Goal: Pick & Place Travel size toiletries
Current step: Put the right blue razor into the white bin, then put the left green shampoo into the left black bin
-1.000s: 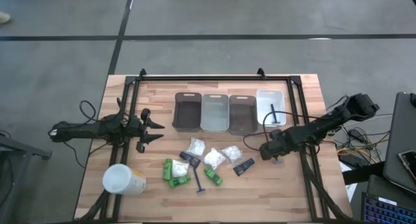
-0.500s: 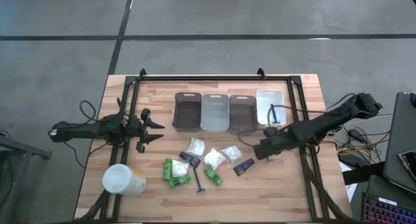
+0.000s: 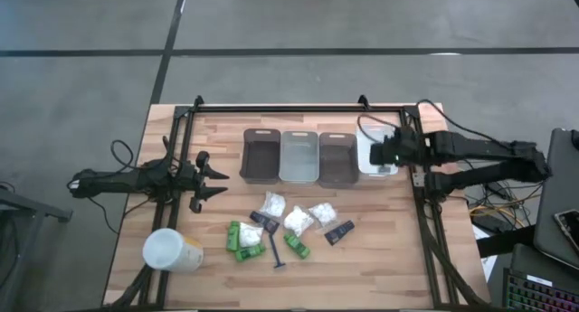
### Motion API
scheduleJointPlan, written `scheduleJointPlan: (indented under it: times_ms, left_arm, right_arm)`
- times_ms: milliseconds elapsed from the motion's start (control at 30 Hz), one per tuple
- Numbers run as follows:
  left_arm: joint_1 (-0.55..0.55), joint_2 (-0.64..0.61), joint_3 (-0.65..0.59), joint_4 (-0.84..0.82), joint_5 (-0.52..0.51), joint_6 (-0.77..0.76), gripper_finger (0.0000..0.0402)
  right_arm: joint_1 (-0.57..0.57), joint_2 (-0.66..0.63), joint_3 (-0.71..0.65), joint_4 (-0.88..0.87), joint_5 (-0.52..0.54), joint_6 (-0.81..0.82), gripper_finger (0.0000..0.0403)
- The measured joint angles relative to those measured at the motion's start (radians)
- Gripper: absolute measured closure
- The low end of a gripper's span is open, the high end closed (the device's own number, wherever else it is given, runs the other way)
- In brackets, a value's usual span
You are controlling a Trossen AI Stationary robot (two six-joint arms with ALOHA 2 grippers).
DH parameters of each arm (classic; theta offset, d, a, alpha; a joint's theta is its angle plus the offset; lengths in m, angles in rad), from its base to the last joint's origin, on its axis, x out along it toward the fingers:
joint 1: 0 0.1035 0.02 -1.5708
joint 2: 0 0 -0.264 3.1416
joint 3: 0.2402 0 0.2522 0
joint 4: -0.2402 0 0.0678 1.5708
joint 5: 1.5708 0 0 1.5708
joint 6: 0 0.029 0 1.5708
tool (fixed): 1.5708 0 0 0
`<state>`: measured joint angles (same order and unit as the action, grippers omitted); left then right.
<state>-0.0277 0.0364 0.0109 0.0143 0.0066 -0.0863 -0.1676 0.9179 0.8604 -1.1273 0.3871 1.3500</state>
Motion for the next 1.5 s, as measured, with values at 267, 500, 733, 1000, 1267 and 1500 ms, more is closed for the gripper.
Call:
scheduleJointPlan:
  times_ms: [267,500,733,1000,1267,1500]
  left_arm:
    - [0.000,0.000,0.000,0.000,0.000,0.000,0.0229]
    - [0.000,0.000,0.000,0.000,0.000,0.000,0.0229]
    - [0.000,0.000,0.000,0.000,0.000,0.000,0.0229]
    - [0.000,0.000,0.000,0.000,0.000,0.000,0.0229]
    - [0.000,0.000,0.000,0.000,0.000,0.000,0.0229]
    - [0.000,0.000,0.000,0.000,0.000,0.000,0.0229]
  right_arm:
    - [-0.353,0.087,-0.133,0.257,-0.190,-0.386,0.0380]
    - [-0.407,0.158,-0.125,0.277,-0.232,-0.490,0.0380]
    - [-0.399,0.140,-0.105,0.287,-0.255,-0.491,0.0380]
    - [-0.402,0.132,-0.104,0.289,-0.247,-0.498,0.0380]
    - [-0.402,0.224,-0.167,0.338,-0.236,-0.473,0.0362]
    - [-0.401,0.288,-0.158,0.375,-0.226,-0.439,0.0268]
